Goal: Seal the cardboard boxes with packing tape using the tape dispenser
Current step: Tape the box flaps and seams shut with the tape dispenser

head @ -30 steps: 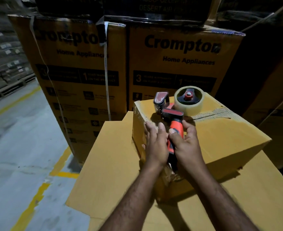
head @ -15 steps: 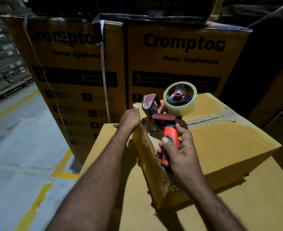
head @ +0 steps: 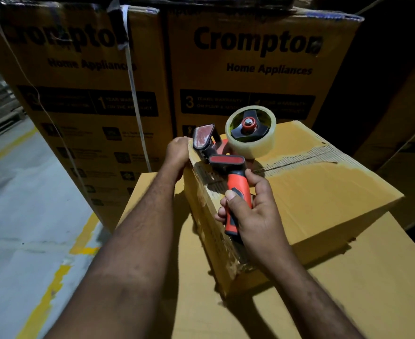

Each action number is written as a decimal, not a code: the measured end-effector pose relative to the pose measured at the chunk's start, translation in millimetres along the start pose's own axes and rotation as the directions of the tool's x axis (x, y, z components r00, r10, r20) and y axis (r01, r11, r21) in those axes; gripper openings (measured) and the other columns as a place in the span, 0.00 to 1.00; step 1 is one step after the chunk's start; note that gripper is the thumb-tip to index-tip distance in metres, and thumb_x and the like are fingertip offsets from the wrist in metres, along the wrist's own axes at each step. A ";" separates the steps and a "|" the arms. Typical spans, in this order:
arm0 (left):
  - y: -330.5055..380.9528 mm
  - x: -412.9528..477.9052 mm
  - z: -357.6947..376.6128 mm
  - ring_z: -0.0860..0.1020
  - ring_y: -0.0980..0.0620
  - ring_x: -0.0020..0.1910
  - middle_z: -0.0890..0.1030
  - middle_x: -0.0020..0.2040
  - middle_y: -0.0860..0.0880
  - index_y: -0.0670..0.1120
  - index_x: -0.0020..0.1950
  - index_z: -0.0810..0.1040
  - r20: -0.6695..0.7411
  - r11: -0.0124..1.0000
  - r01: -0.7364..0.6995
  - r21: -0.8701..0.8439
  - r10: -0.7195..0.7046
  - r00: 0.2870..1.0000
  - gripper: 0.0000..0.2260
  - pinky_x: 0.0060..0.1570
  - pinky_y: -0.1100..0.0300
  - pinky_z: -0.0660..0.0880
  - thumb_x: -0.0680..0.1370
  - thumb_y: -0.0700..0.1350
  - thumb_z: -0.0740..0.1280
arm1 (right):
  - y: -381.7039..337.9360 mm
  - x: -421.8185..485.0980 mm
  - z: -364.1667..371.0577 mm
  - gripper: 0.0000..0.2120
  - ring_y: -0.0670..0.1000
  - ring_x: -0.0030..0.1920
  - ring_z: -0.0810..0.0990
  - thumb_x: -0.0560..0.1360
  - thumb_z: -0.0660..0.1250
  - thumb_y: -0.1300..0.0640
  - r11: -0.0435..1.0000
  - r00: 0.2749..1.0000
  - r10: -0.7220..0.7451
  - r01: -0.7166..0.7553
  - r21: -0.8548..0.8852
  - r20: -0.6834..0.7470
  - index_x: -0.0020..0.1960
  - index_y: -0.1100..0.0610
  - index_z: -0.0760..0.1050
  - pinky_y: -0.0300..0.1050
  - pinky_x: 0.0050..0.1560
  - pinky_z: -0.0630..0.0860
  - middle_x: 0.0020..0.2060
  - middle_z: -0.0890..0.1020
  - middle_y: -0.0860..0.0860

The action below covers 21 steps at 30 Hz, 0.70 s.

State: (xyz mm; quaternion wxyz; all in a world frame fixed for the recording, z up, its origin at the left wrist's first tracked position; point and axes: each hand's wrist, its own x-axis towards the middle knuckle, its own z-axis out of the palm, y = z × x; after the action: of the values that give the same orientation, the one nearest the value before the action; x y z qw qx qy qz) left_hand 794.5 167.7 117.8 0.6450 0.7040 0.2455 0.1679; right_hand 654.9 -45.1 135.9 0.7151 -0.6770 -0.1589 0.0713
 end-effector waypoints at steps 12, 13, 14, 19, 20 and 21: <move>-46.8 -113.9 14.2 0.35 0.47 0.81 0.37 0.83 0.52 0.53 0.83 0.39 0.144 0.972 -0.079 0.222 0.047 0.988 0.30 0.78 0.37 0.43 0.85 0.61 0.47 | -10.0 -7.2 3.9 0.24 0.55 0.47 0.83 0.82 0.64 0.56 0.999 0.999 -0.043 0.043 -0.010 -0.010 0.74 0.46 0.61 0.53 0.48 0.83 0.54 0.80 0.60; -58.7 -133.1 16.0 0.33 0.50 0.80 0.36 0.83 0.54 0.57 0.82 0.38 0.158 0.974 -0.116 0.197 0.085 0.984 0.30 0.78 0.35 0.43 0.84 0.62 0.47 | -13.7 -9.7 6.7 0.25 0.58 0.52 0.83 0.82 0.64 0.57 0.998 0.999 -0.051 0.051 -0.033 -0.008 0.76 0.47 0.60 0.55 0.52 0.82 0.60 0.77 0.65; -70.0 -152.6 16.3 0.32 0.54 0.79 0.35 0.82 0.56 0.62 0.81 0.36 0.166 0.978 -0.133 0.163 0.105 0.980 0.29 0.78 0.35 0.42 0.85 0.62 0.48 | -17.7 -13.0 8.6 0.26 0.62 0.58 0.80 0.83 0.62 0.58 0.999 0.999 -0.041 0.041 -0.030 -0.006 0.77 0.48 0.57 0.58 0.58 0.79 0.64 0.73 0.70; -93.9 -244.1 28.8 0.33 0.63 0.78 0.38 0.81 0.65 0.77 0.70 0.36 0.124 0.980 -0.178 0.091 0.166 0.978 0.18 0.79 0.42 0.37 0.83 0.63 0.40 | -8.8 -13.9 4.6 0.25 0.52 0.43 0.83 0.82 0.64 0.58 0.996 0.995 -0.094 0.094 -0.010 -0.033 0.75 0.47 0.59 0.57 0.47 0.83 0.46 0.81 0.55; -95.2 -256.5 33.0 0.35 0.64 0.79 0.40 0.80 0.69 0.77 0.71 0.38 0.073 0.977 -0.194 0.084 0.188 0.979 0.18 0.79 0.44 0.36 0.82 0.64 0.39 | -3.3 -12.1 2.4 0.25 0.51 0.41 0.83 0.82 0.64 0.59 0.996 0.995 -0.093 0.093 -0.002 -0.035 0.75 0.47 0.59 0.53 0.45 0.83 0.44 0.81 0.54; -98.5 -264.5 36.4 0.37 0.65 0.79 0.41 0.78 0.74 0.78 0.71 0.40 0.011 0.974 -0.211 0.078 0.210 0.978 0.18 0.79 0.46 0.35 0.82 0.64 0.38 | -4.4 -14.0 3.8 0.25 0.50 0.41 0.82 0.82 0.63 0.59 0.995 0.995 -0.099 0.100 0.014 -0.032 0.75 0.46 0.59 0.50 0.43 0.82 0.44 0.81 0.54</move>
State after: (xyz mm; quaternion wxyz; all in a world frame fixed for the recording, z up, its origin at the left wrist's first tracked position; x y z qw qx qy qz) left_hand 584.2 -6.4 37.4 0.5956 0.7511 0.1750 0.2245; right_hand 640.0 -46.3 138.5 0.7252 -0.6638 -0.1807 0.0264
